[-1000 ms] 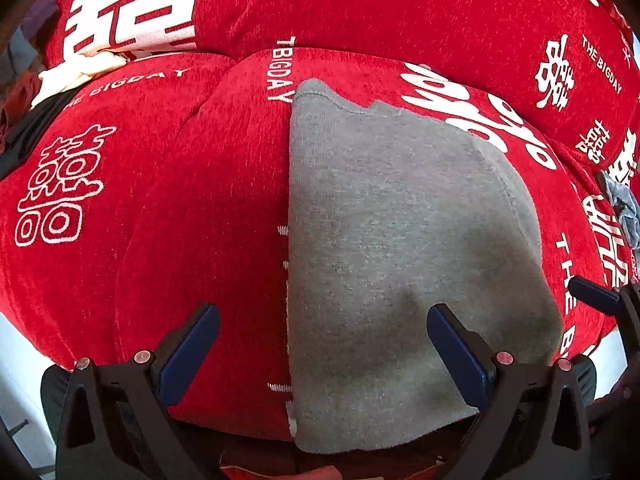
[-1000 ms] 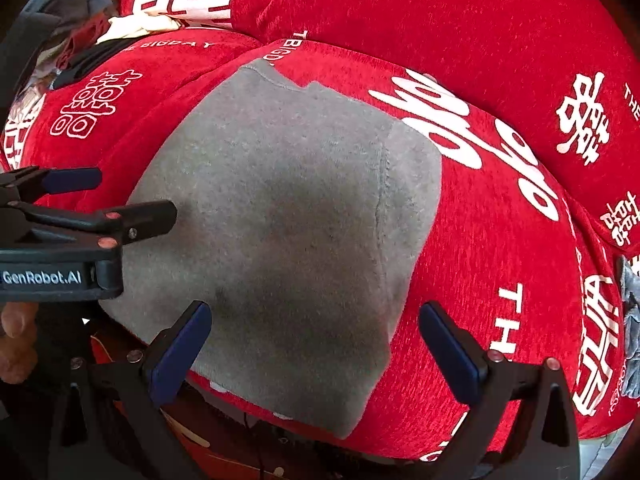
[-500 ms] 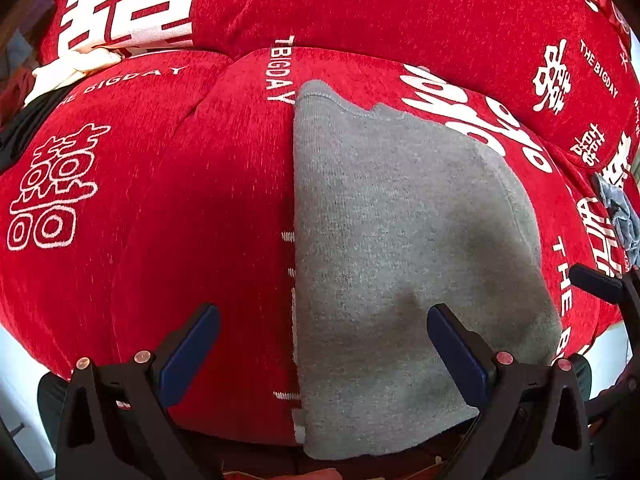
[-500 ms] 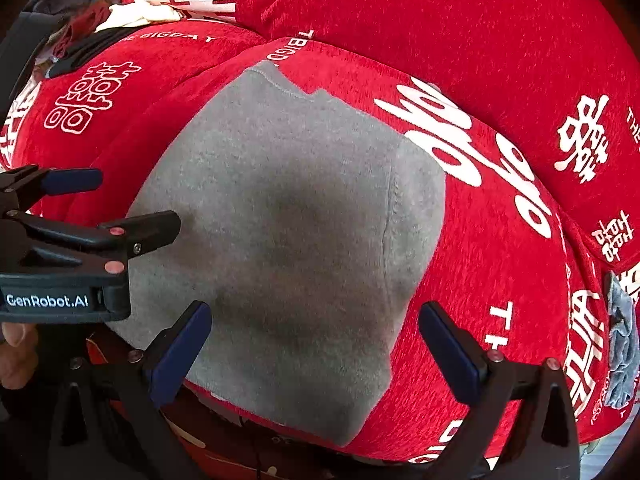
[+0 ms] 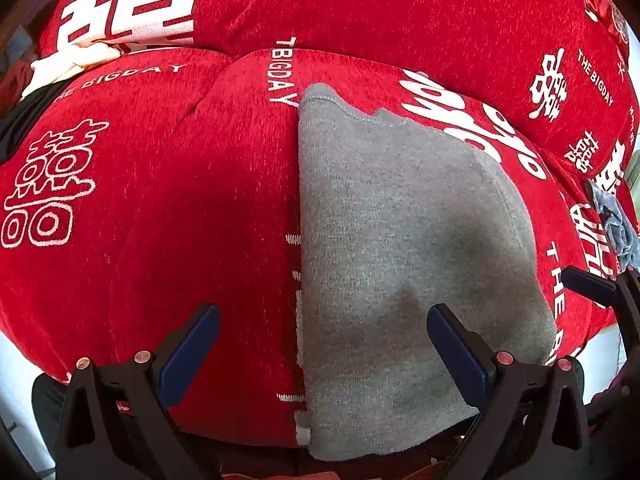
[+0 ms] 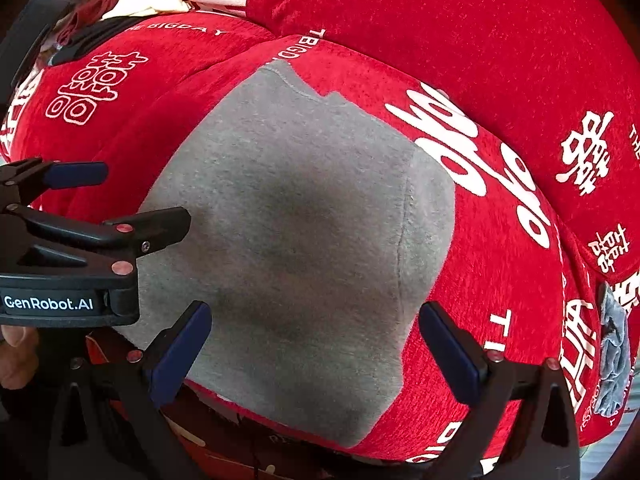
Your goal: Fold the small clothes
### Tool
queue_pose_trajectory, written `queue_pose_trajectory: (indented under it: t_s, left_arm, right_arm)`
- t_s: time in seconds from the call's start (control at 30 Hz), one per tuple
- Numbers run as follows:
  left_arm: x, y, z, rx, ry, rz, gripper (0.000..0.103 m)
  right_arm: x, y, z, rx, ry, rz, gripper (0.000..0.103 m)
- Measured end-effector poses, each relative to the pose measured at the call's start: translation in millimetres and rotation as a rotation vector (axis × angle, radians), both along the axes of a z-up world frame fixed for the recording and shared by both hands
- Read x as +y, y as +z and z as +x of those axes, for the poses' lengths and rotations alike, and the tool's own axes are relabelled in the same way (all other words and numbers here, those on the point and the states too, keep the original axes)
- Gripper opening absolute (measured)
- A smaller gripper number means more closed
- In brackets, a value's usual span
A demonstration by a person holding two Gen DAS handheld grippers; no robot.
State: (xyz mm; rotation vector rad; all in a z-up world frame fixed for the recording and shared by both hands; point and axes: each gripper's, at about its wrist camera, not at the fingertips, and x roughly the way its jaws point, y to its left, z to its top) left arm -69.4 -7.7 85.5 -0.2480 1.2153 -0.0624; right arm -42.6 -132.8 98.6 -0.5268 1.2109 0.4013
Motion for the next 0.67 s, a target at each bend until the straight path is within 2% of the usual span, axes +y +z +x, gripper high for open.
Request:
queue_pose_trajectory:
  t_s: [0.67]
  left_arm:
    - [-8.8, 4.1, -4.8, 0.011, -0.010, 0.059, 0.103]
  right_arm:
    - [-17.1, 1.0, -1.4, -0.003, -0.014, 0.061, 0.103]
